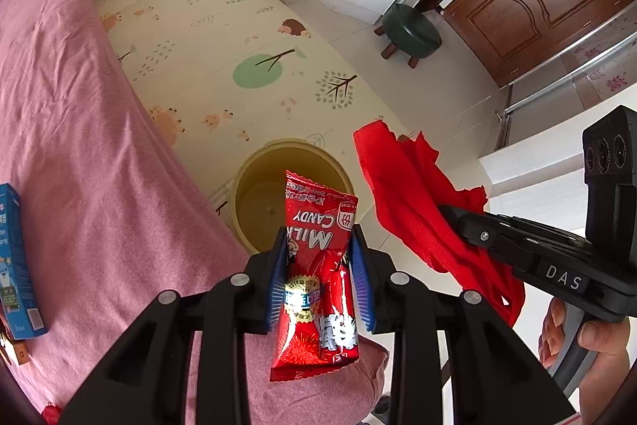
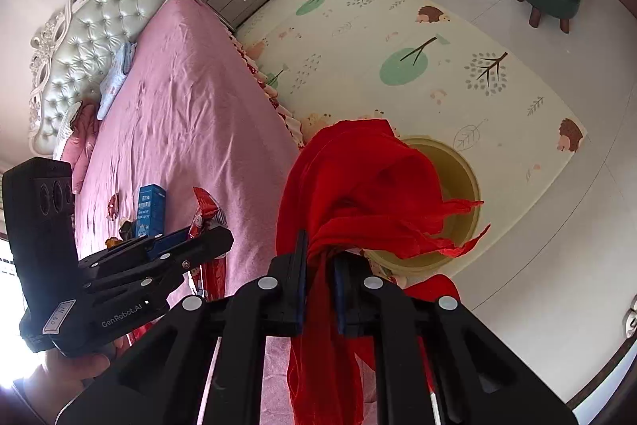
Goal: Collect trash
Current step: 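Carry both items over the yellow bin and open both tools to drop them, then move both tools back over the bed toward the red zippered pouch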
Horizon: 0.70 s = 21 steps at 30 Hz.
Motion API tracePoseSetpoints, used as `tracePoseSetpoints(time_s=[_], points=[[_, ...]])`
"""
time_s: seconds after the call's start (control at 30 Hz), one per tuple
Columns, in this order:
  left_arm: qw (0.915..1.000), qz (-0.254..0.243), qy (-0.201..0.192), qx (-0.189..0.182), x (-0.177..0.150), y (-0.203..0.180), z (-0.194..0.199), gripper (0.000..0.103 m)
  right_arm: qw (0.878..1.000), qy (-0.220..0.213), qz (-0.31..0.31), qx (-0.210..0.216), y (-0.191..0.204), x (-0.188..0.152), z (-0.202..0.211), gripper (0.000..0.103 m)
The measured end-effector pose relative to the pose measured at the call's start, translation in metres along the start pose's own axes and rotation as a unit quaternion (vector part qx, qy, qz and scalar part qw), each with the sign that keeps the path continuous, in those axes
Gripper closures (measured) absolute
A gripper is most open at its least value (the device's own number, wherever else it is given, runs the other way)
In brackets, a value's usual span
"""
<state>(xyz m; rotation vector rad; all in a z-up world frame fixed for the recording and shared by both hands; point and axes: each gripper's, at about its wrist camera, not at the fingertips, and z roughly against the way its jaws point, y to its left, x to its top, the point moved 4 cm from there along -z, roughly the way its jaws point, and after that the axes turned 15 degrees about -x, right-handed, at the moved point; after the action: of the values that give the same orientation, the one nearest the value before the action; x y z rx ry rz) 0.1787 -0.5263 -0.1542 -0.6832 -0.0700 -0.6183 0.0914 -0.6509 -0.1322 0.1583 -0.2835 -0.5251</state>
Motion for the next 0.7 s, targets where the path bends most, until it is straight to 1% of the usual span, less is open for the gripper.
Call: tracePoseSetpoints(time_s=[0.07, 0.1, 0.13, 0.17, 0.2, 0.23, 0.27, 0.3, 0.33, 0.47, 0.57, 0.7], points=[[0.9999, -0.004, 0.010, -0.005, 0.008, -0.001, -0.013, 0.070, 1.000, 0.005, 0.000, -0.003, -0.008, 0.003, -0.006, 0.092], [0.9999, -0.006, 0.014, -0.001, 0.012, -0.001, -0.018, 0.062, 1.000, 0.007, -0.002, -0.003, -0.012, 0.005, -0.009, 0.092], [0.9998, -0.008, 0.017, 0.003, 0.016, 0.000, -0.024, 0.040, 1.000, 0.010, -0.004, -0.002, -0.014, 0.008, -0.013, 0.092], [0.9998, -0.010, 0.015, 0.002, 0.021, 0.000, -0.027, 0.032, 1.000, 0.011, -0.006, -0.002, -0.016, 0.011, -0.015, 0.091], [0.9999, -0.011, 0.012, 0.003, 0.026, 0.001, -0.030, 0.024, 1.000, 0.013, -0.006, 0.000, -0.017, 0.015, -0.017, 0.087], [0.9998, -0.011, 0.014, 0.009, 0.030, 0.003, -0.033, 0.021, 1.000, 0.014, -0.007, -0.001, -0.018, 0.018, -0.020, 0.086], [0.9997, -0.010, 0.016, 0.014, 0.034, 0.005, -0.035, 0.020, 1.000, 0.016, -0.009, -0.003, -0.020, 0.021, -0.022, 0.073], [0.9996, -0.007, 0.017, 0.019, 0.038, 0.008, -0.037, 0.018, 1.000, 0.022, -0.016, -0.004, -0.023, 0.024, -0.024, 0.057], [0.9996, -0.004, 0.017, 0.021, 0.041, 0.011, -0.038, 0.017, 0.999, 0.026, -0.026, -0.005, -0.026, 0.027, -0.027, 0.054], [0.9993, 0.001, 0.016, 0.033, 0.046, 0.020, -0.033, 0.016, 0.998, 0.035, -0.054, -0.001, -0.036, 0.034, -0.030, 0.053], [0.9991, 0.008, 0.014, 0.038, 0.042, 0.028, -0.027, 0.016, 0.997, 0.037, -0.066, -0.003, -0.040, 0.034, -0.030, 0.053], [0.9989, 0.024, 0.011, 0.038, 0.033, 0.038, -0.016, 0.016, 0.996, 0.045, -0.080, 0.007, -0.040, 0.030, -0.030, 0.053]])
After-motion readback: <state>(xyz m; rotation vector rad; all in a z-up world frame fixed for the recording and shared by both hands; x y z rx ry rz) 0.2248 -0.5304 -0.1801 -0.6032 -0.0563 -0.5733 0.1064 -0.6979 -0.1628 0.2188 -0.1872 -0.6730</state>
